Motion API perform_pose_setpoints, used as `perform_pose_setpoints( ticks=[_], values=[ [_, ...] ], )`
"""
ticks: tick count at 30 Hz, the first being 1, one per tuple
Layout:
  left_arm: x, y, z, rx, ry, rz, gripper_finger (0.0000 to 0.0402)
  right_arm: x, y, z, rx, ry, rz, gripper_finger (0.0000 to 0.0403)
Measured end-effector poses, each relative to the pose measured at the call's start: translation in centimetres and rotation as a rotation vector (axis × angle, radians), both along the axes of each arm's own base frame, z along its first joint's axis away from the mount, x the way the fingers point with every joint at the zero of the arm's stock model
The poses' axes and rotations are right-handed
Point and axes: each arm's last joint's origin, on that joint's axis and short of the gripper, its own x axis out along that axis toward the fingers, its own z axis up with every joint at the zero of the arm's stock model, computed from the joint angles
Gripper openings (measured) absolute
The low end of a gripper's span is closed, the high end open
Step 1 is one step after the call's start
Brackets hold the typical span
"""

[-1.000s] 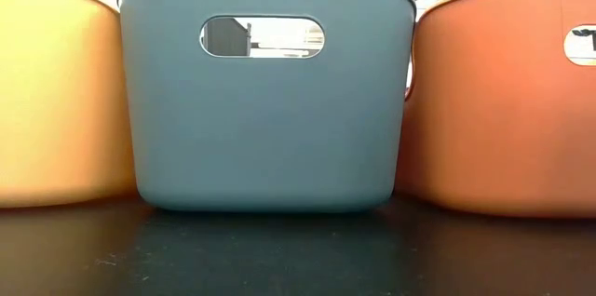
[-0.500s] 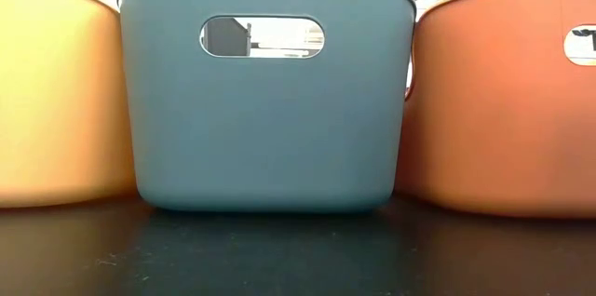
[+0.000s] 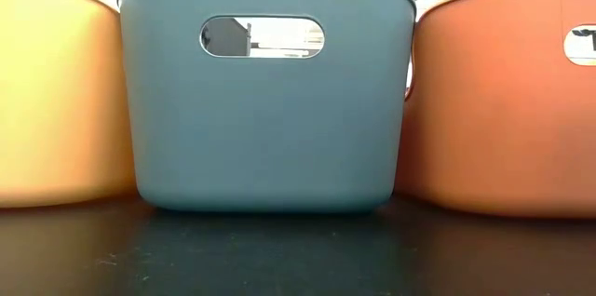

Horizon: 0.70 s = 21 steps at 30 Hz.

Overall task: Sort soda cans
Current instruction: Put the top left pink-white soda can into the yellow bin

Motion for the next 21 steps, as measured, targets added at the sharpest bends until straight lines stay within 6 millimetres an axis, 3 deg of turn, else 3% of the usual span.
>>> perform_pose_setpoints(
  ticks=[21],
  values=[
    [-0.26, 0.6, 0.23, 0.104, -0.052, 0.156, 0.0373, 0.55, -0.37, -0.74, -0.034, 0.095, -0.077, 0.0022]
  ],
)
